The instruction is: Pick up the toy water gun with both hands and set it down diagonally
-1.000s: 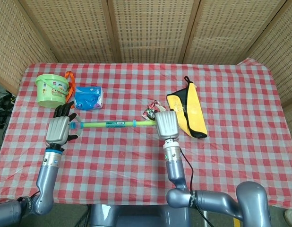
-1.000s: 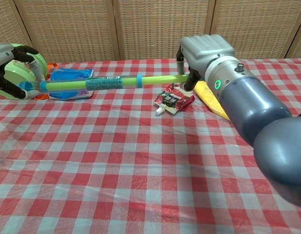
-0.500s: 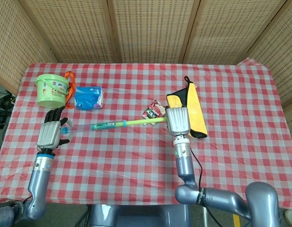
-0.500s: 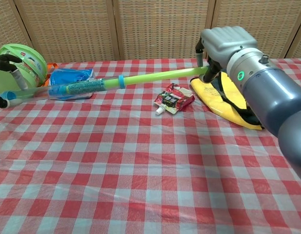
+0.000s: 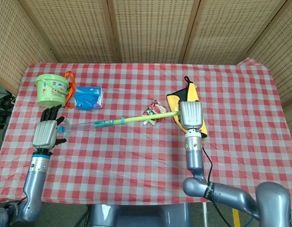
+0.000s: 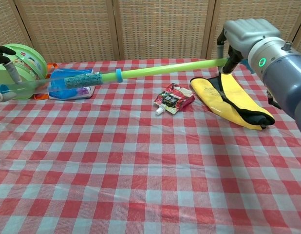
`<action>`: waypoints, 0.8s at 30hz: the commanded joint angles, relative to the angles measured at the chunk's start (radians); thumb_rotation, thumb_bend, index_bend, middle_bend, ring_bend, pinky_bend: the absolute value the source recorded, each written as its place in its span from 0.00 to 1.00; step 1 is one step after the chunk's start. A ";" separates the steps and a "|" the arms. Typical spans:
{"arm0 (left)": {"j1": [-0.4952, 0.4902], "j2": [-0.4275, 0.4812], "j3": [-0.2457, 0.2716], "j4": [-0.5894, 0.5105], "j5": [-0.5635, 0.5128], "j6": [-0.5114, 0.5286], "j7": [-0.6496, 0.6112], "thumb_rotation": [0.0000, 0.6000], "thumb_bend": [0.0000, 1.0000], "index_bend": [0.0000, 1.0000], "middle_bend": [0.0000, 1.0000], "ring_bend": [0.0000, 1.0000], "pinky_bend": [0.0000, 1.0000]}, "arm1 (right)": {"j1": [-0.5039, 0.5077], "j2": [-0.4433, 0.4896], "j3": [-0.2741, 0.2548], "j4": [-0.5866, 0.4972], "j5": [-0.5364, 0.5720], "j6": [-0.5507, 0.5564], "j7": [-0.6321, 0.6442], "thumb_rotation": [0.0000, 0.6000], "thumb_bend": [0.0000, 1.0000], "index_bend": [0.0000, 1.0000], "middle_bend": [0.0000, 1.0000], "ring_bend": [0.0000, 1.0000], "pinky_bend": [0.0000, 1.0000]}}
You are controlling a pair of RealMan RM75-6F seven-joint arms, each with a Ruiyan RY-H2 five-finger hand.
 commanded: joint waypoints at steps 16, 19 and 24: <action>-0.005 0.007 -0.012 -0.021 -0.001 0.001 0.036 1.00 0.41 0.60 0.00 0.00 0.00 | -0.014 0.052 0.022 0.057 0.070 -0.022 0.025 1.00 0.52 0.80 1.00 0.95 0.60; -0.006 0.007 -0.016 -0.022 -0.004 0.001 0.037 1.00 0.41 0.60 0.00 0.00 0.00 | -0.017 0.060 0.019 0.065 0.076 -0.024 0.029 1.00 0.52 0.80 1.00 0.95 0.60; -0.014 -0.002 -0.020 -0.016 -0.012 -0.007 0.048 1.00 0.41 0.60 0.00 0.00 0.00 | -0.019 0.065 0.011 0.073 0.075 -0.026 0.036 1.00 0.52 0.80 1.00 0.95 0.60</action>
